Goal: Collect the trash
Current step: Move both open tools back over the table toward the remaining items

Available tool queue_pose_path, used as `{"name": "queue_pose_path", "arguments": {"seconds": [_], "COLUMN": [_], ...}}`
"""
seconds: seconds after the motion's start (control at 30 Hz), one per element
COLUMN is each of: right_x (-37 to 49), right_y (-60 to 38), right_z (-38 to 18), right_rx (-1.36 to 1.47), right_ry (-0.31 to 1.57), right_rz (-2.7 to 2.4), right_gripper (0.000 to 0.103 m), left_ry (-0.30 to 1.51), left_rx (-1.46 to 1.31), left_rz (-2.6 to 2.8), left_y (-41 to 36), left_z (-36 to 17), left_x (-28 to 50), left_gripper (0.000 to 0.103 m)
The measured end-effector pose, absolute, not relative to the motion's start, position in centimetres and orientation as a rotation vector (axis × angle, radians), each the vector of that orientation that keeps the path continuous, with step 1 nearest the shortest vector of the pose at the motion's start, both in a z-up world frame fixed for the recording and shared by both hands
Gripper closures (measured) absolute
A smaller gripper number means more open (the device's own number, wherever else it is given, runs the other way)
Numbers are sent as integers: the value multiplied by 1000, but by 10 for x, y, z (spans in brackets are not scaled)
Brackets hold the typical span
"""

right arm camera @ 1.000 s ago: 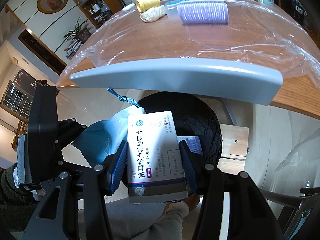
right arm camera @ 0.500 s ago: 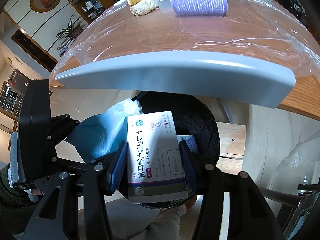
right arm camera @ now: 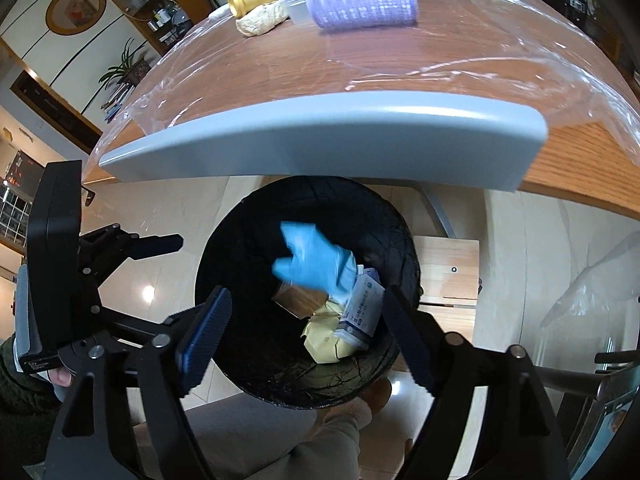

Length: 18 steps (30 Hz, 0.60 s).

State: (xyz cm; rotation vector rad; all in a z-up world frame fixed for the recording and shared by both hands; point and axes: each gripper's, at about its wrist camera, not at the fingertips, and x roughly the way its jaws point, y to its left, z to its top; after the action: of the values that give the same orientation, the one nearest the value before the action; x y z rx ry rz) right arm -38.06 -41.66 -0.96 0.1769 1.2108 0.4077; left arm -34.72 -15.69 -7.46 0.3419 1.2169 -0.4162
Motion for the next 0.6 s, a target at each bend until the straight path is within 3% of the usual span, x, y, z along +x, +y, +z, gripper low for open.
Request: {"name": "queue_pose_path", "arguments": {"seconds": [0.33,0.5,0.53,0.6], "right_x": [-395,-414,-420,-425], "right_y": [-423,-430,-433,-439], "right_z": [-10,64,90,119], "right_rx": [130,37,26,53], "right_ry": [1222,946,822,650], "right_rz": [355,323,322,332], "right_gripper": [13,10,4,4], "left_ry": [1178,981,922,778], "left_rx": [289,228,219,188], "left_rz": [-394,-375,-367,-344], "left_y": [-143,-132,-129,-123], "left_z": [-57,4,20,53], "left_x": [-351,-365,-367,-369], "left_gripper": [14,13,5,1]}}
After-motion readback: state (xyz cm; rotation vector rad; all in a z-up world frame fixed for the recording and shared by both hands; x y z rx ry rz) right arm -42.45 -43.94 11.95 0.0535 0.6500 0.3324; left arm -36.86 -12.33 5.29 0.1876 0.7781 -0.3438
